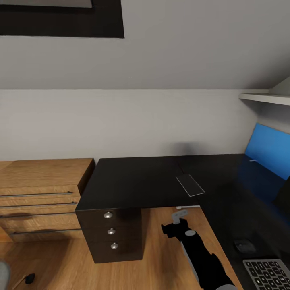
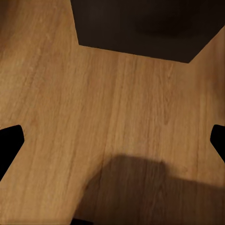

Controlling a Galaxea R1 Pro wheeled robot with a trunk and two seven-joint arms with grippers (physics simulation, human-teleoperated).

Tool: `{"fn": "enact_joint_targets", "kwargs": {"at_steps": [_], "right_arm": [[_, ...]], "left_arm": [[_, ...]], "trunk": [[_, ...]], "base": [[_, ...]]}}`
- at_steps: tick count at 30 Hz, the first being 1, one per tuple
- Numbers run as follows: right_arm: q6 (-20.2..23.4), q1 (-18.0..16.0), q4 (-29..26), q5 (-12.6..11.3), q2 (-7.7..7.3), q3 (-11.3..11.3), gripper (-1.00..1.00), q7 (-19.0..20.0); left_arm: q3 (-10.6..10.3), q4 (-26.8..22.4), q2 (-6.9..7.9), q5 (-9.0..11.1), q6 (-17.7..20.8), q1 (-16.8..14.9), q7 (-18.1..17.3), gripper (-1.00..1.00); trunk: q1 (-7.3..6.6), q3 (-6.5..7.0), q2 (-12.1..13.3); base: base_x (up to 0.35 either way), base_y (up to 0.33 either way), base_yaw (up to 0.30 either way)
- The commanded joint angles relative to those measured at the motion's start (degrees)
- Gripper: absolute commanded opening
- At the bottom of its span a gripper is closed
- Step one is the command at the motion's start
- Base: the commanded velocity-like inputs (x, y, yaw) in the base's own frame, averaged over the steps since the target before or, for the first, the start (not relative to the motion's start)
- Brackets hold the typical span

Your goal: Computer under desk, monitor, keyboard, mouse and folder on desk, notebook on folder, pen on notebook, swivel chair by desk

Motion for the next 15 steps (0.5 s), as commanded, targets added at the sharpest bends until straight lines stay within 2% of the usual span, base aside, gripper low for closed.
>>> {"fn": "enact_joint_targets", "kwargs": {"at_steps": [1,6,8,11,13,15], "right_arm": [[-0.55,-0.02,0.37,0.58,-0.01,0.09,1.0,0.38],[-5.13,-0.02,3.75,0.11,-0.1,0.44,1.0,0.66],[-12.25,-0.02,13.93,-0.24,-0.04,0.58,1.0,0.62],[-18.09,-0.02,19.26,-0.32,0.11,0.67,1.0,0.49],[-19.79,-0.02,21.23,-0.34,0.17,0.64,1.0,0.53],[-22.39,-0.02,25.61,-0.43,0.16,0.59,1.0,0.58]], "left_arm": [[-0.47,0.05,-0.01,0.47,-0.2,-0.04,0.03,1.0],[-0.5,0.05,-0.01,0.47,-0.2,-0.04,0.03,1.0],[-0.47,0.05,-0.01,0.47,-0.15,-0.04,0.05,1.0],[-0.45,0.05,-0.01,0.47,-0.12,-0.04,0.05,1.0],[-0.45,0.05,0.02,0.47,-0.11,-0.04,0.05,1.0],[-0.45,0.05,0.06,0.47,-0.15,-0.04,0.05,1.0]], "trunk": [[0.0,-0.07,-0.04],[0.0,-0.09,-0.04],[0.0,-0.09,-0.04],[0.0,-0.09,-0.04],[0.0,-0.09,-0.04],[0.0,-0.09,-0.04]], "base": [[0.0,0.0,0.039],[0.0,0.0,0.018],[0.0,0.0,0.004],[0.0,0.0,0.001],[0.0,0.0,0.0],[0.0,0.0,0.0]]}}
